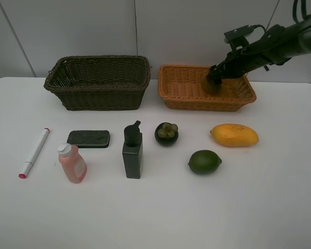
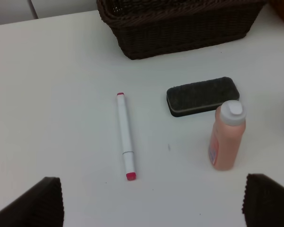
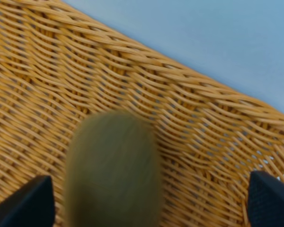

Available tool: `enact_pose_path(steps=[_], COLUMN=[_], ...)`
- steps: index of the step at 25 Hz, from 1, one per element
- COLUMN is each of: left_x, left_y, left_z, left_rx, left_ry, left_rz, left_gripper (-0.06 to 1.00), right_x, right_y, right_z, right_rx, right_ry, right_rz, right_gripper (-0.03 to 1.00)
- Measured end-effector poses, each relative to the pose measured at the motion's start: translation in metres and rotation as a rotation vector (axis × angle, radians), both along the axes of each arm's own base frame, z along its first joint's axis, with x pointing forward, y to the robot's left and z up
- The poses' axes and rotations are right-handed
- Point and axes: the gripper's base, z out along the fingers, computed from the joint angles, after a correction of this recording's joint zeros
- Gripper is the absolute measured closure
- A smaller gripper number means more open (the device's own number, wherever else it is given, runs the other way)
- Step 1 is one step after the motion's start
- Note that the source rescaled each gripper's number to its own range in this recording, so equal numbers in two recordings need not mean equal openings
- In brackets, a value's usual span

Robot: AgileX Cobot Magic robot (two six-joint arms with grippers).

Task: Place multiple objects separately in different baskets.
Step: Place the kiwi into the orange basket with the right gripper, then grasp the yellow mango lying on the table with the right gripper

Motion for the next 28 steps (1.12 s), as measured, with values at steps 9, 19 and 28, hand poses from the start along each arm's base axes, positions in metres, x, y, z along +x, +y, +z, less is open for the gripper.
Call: enact_pose_path(steps=[9,19,28], left_x=[0.0,0.0,0.0], left_y=[0.0,0.0,0.0], left_z=[0.0,0.0,0.0], left_rx=[0.0,0.0,0.0], left_ry=[0.0,0.0,0.0], left_rz=[0.0,0.0,0.0], left_gripper=[-0.06,-0.06,-0.06], right_x=[0.0,-0.013,-0.06], right_y=[0.0,0.007,0.008], right_z=[0.001,0.039,0.084], right_rx=[0.003,-0.052,-0.236], right_ry=[-0.002,0.003,0.057], right_rz=[-0.002,0.1,0.259], right_gripper=[0.01,0.01,0.01])
